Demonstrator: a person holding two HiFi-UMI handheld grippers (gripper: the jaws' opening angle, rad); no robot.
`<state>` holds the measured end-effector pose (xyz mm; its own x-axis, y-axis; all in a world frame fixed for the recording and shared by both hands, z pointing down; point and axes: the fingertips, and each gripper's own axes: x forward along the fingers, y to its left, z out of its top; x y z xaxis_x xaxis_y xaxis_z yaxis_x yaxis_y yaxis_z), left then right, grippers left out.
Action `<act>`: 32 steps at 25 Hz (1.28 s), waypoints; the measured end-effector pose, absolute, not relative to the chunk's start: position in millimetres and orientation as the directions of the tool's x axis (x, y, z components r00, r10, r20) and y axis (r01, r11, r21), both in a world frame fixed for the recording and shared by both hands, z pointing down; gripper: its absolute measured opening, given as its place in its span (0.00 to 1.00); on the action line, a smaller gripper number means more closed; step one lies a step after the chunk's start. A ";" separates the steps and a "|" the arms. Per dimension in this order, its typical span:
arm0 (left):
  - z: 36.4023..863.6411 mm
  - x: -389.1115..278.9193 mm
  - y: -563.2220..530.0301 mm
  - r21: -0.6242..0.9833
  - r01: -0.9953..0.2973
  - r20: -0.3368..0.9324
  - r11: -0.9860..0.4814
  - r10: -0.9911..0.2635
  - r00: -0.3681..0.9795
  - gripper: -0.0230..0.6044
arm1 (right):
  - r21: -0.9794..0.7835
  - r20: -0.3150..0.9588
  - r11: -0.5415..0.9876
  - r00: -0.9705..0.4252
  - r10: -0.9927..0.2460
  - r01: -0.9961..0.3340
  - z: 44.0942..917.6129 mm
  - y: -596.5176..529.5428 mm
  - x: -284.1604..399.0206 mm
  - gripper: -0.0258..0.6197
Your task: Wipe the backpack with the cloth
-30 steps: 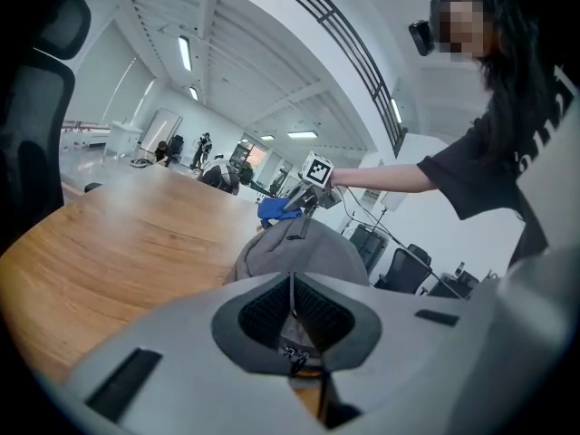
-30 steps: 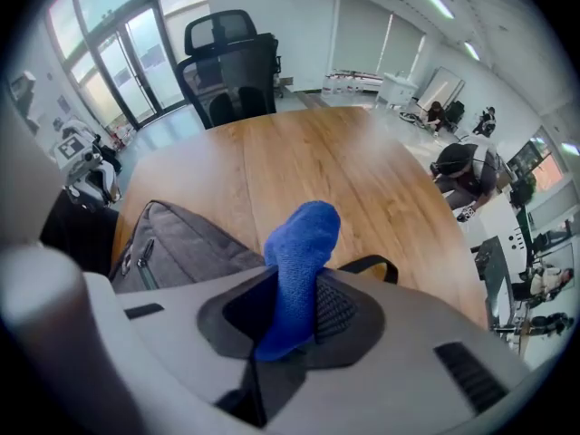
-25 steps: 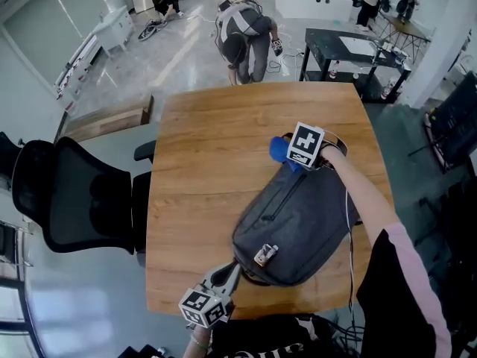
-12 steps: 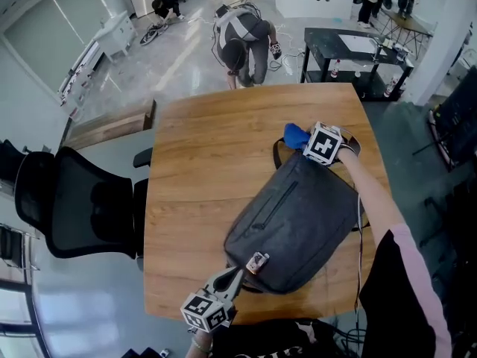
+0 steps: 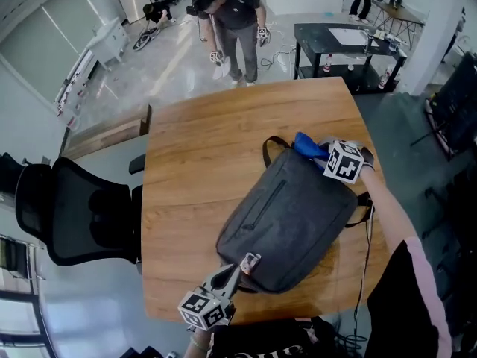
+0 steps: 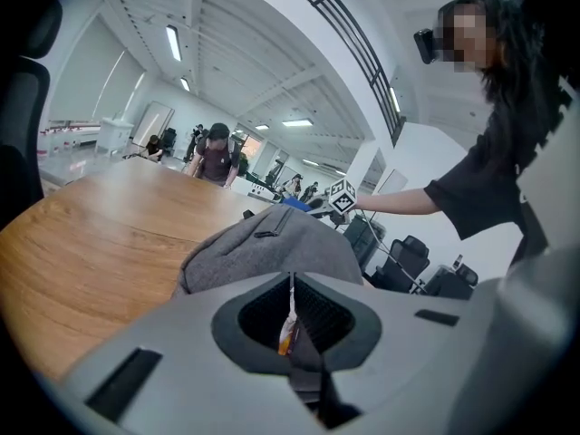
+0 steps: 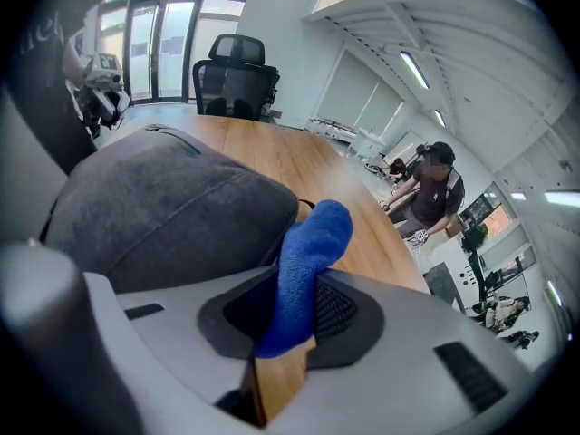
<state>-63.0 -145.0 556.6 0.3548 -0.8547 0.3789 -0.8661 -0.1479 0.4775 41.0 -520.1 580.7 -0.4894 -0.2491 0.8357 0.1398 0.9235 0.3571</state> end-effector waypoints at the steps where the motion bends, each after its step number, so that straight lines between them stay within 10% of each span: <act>1: 557.0 -61.0 -145.5 0.476 -0.866 0.380 -0.152 -0.853 0.358 0.04 | 0.355 0.834 0.926 -0.490 -0.252 0.129 582.3 -518.2 50.5 0.17; 32: 551.5 -76.7 -93.5 0.443 -0.880 0.368 -0.173 -0.859 0.355 0.04 | 0.105 0.674 0.670 -0.443 -0.591 -0.734 602.5 -374.3 253.4 0.17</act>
<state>-76.7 -93.5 551.5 0.3545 -0.8594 0.3685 -0.8795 -0.1727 0.4434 253.4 -374.3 602.5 -0.4429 -0.5913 0.6739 -0.7345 0.6704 0.1055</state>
